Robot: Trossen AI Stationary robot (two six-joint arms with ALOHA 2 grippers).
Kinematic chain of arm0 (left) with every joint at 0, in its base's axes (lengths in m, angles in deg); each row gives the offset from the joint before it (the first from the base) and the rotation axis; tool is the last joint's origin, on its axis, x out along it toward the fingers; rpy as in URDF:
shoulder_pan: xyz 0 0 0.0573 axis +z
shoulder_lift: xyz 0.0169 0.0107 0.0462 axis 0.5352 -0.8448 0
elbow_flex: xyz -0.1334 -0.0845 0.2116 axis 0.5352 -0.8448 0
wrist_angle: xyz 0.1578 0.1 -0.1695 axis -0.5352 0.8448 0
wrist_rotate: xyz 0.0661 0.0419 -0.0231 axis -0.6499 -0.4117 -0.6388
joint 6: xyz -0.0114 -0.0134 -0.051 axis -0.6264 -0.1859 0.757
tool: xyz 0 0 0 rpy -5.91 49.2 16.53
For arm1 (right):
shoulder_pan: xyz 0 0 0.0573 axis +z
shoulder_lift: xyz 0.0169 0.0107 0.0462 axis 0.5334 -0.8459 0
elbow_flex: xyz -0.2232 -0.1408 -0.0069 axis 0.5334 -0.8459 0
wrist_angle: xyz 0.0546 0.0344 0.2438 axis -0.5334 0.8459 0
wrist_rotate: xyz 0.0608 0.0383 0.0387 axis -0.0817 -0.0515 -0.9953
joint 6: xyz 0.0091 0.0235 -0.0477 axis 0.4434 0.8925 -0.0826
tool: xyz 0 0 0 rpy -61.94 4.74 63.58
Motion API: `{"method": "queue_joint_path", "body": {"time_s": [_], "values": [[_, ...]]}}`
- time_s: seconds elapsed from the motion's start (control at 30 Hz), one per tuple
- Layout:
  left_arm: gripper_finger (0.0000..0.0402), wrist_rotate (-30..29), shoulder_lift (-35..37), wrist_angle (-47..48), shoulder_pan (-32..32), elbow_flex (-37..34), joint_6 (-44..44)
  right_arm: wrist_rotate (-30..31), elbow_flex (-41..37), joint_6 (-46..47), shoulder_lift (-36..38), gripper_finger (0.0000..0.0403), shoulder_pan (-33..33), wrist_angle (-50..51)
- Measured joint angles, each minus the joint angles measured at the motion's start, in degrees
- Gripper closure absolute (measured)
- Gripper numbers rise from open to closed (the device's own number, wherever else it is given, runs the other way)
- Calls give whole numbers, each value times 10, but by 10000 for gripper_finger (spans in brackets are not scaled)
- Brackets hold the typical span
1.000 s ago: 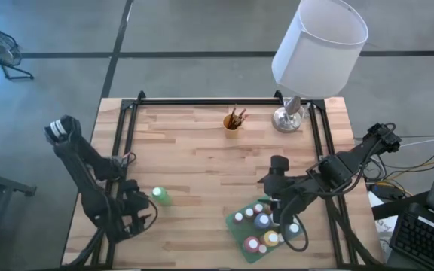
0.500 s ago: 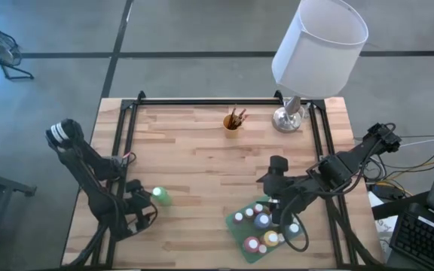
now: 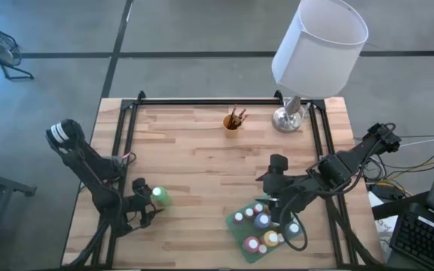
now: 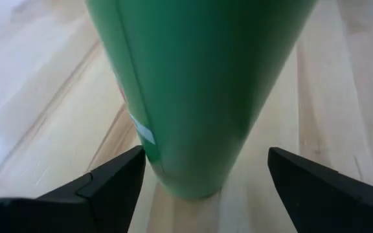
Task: Pick & Place Paint Supplies
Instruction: Put the big green paint bottle into the green bin
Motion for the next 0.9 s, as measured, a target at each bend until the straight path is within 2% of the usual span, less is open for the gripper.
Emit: {"method": "queue_joint_path", "body": {"time_s": [0.13, 0.47, 0.73, 0.9], "values": [[74, -33, 0, -55, 1, -24, -31, 0, 0, -3, 0, 133, 0, -6], [74, -104, 0, -66, 6, -31, -62, 0, 0, -15, 0, 136, 0, -11], [78, -115, 0, -88, 28, -31, -87, 1, 0, -15, 0, 112, -3, -11], [109, -114, 0, -93, 39, -31, -95, 1, 0, -17, 0, 102, -3, -11]]}}
